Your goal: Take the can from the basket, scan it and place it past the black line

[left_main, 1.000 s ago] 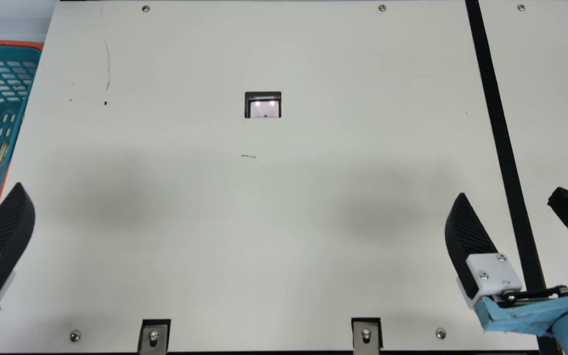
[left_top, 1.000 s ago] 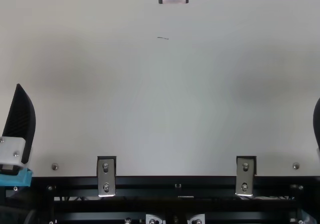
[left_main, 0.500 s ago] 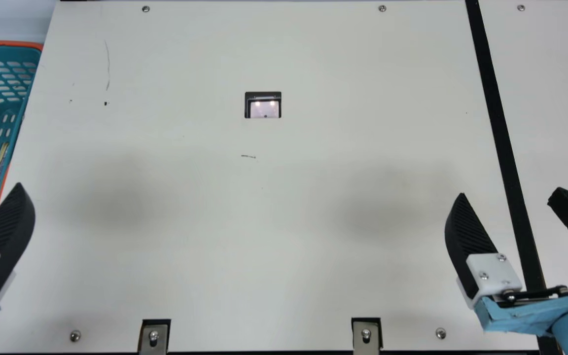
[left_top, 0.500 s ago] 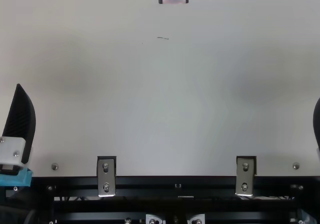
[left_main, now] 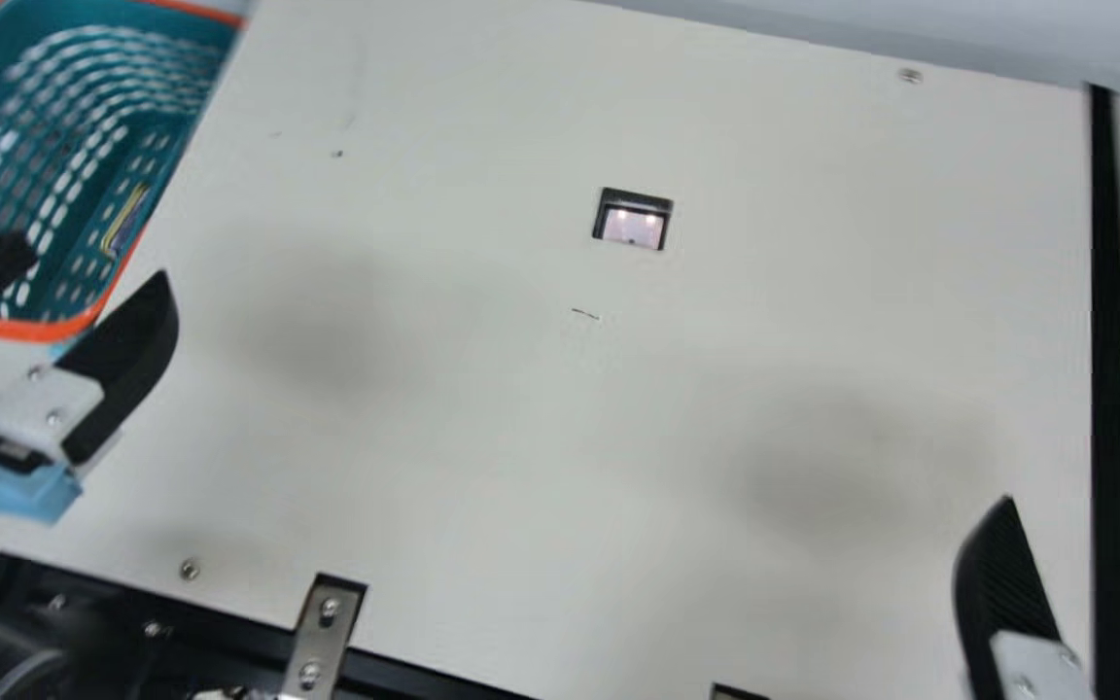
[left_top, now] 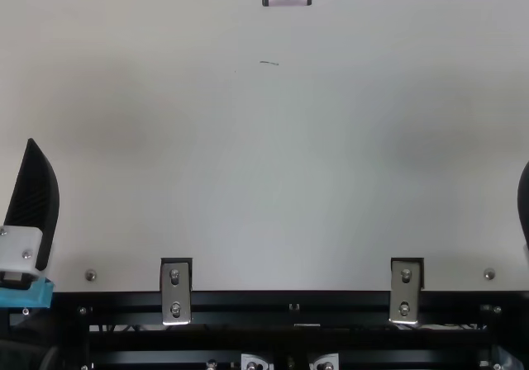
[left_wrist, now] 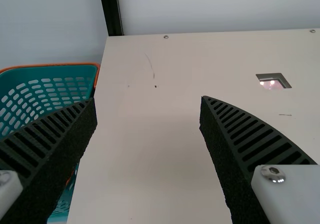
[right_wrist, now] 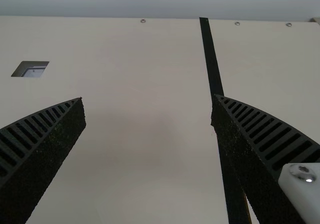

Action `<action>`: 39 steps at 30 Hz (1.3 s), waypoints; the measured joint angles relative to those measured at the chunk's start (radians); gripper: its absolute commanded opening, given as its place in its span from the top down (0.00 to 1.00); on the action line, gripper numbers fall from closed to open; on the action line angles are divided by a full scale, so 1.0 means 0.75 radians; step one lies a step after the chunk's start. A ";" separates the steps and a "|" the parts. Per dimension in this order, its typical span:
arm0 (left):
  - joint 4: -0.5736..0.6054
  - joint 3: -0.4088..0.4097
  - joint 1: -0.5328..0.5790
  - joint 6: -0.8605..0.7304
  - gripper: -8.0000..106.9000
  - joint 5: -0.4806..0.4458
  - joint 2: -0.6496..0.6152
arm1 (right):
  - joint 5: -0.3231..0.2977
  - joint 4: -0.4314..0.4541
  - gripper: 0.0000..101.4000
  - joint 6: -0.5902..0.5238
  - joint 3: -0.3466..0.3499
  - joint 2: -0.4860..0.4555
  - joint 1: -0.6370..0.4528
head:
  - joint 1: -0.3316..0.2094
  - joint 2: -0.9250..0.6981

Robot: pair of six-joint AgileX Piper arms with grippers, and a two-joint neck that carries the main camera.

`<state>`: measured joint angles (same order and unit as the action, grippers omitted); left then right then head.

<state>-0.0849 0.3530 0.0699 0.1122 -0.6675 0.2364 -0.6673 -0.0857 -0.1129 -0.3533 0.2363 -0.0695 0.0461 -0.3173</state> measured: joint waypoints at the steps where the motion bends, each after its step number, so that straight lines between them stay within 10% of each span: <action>1: 0.000 0.000 0.000 0.000 0.15 0.000 0.000 | 0.000 0.000 0.00 0.000 0.000 0.000 0.000 | -0.014 -0.048; 11: 0.000 0.000 0.000 0.000 0.15 0.000 0.000 | 0.000 0.000 0.00 0.000 0.000 0.000 0.000 | -0.055 -0.355; 39: 0.020 0.004 -0.003 0.008 0.15 -0.010 0.009 | 0.000 0.000 0.00 0.000 0.000 0.000 0.000 | -0.068 -0.375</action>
<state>-0.0702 0.3556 0.0677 0.1186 -0.6750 0.2431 -0.6673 -0.0857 -0.1129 -0.3533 0.2363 -0.0695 -0.0051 -0.5988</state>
